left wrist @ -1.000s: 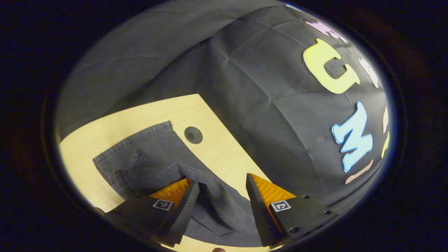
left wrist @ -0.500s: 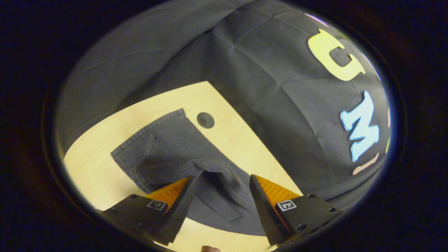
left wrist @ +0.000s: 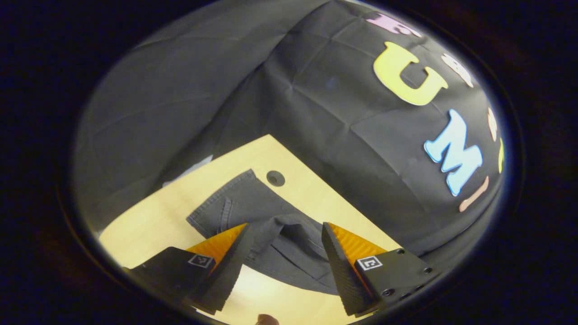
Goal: Grasp the waist and the cuffs of the jeans and fold them to make the two legs overlap; first hold the waist and fold one-third of the jeans toward the cuffs, then hold the cuffs and fold the remaining one-third in the same direction to finish folding.
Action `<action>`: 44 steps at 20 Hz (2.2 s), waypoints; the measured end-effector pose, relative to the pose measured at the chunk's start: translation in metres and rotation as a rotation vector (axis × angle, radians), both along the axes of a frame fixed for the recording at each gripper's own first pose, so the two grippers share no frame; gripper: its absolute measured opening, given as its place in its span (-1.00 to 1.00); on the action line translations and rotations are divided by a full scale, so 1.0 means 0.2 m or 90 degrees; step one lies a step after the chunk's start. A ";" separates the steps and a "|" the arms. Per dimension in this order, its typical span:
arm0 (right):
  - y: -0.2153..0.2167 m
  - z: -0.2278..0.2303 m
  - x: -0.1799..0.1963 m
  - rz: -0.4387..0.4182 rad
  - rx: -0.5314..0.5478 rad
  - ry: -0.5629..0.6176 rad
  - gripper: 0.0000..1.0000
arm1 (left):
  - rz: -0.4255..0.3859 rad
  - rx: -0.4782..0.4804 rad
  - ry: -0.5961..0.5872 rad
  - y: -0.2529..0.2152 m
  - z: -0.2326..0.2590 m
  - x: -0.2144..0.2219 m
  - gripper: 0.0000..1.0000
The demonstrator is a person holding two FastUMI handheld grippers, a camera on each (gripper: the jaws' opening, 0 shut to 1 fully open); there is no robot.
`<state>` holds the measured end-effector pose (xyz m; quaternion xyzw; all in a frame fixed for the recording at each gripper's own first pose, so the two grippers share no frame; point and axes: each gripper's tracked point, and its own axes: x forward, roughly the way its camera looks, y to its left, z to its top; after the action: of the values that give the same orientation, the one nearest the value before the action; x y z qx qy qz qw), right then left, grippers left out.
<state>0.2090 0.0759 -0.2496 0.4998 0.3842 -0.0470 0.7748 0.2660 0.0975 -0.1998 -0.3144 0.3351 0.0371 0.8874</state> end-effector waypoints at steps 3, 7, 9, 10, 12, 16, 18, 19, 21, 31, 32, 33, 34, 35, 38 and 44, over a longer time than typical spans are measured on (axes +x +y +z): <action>0.04 -0.07 0.05 -0.014 0.039 0.013 0.84 | -0.011 0.091 -0.075 -0.02 0.15 -0.01 0.99; 0.03 -0.19 0.13 -0.039 0.031 0.031 0.85 | -0.013 0.179 -0.179 -0.08 0.37 -0.01 0.98; 0.02 -0.21 0.17 -0.049 0.035 0.026 0.85 | -0.028 0.208 -0.212 -0.14 0.42 -0.04 0.98; 0.02 -0.21 0.19 -0.054 0.042 0.021 0.85 | -0.033 0.213 -0.223 -0.17 0.43 -0.06 0.98; 0.03 -0.21 0.25 -0.070 0.071 0.011 0.83 | -0.042 0.216 -0.243 -0.23 0.46 -0.07 1.00; 0.06 -0.29 0.27 -0.067 0.085 0.021 0.15 | -0.047 0.197 -0.247 -0.35 0.47 -0.16 0.98; 0.07 -0.29 0.25 -0.051 0.086 0.016 -0.26 | -0.051 0.206 -0.247 -0.39 0.48 -0.18 0.98; 0.06 -0.30 0.25 -0.038 0.081 0.015 -0.29 | -0.054 0.210 -0.244 -0.40 0.48 -0.19 0.98; 0.03 -0.27 0.20 -0.018 0.057 0.008 -0.53 | -0.062 0.208 -0.242 -0.43 0.50 -0.20 1.00; -0.28 0.39 0.01 0.000 -0.034 -0.216 -0.67 | -0.098 0.147 -0.252 -0.62 0.53 -0.29 0.98; -0.26 0.47 -0.01 0.000 -0.036 -0.242 -0.77 | -0.103 0.148 -0.256 -0.63 0.54 -0.30 0.98; -0.22 0.53 -0.03 0.006 -0.043 -0.266 -0.67 | -0.105 0.150 -0.260 -0.63 0.56 -0.31 0.97; -0.16 0.59 -0.06 0.021 -0.060 -0.294 -0.67 | -0.109 0.151 -0.263 -0.64 0.57 -0.32 0.98; -0.09 0.64 -0.10 0.045 -0.090 -0.323 -0.67 | -0.112 0.152 -0.268 -0.63 0.59 -0.33 0.97; 0.07 0.74 -0.17 0.118 -0.168 -0.386 -0.67 | -0.115 0.155 -0.276 -0.62 0.62 -0.37 0.97; 0.63 0.84 -0.24 0.256 -0.291 -0.488 -0.67 | -0.122 0.156 -0.283 -0.59 0.61 -0.43 0.97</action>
<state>0.1613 0.2013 -0.0815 0.2140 0.1397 0.2079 0.9442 0.1801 -0.0205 -0.0771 -0.1719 0.1531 -0.0763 0.9701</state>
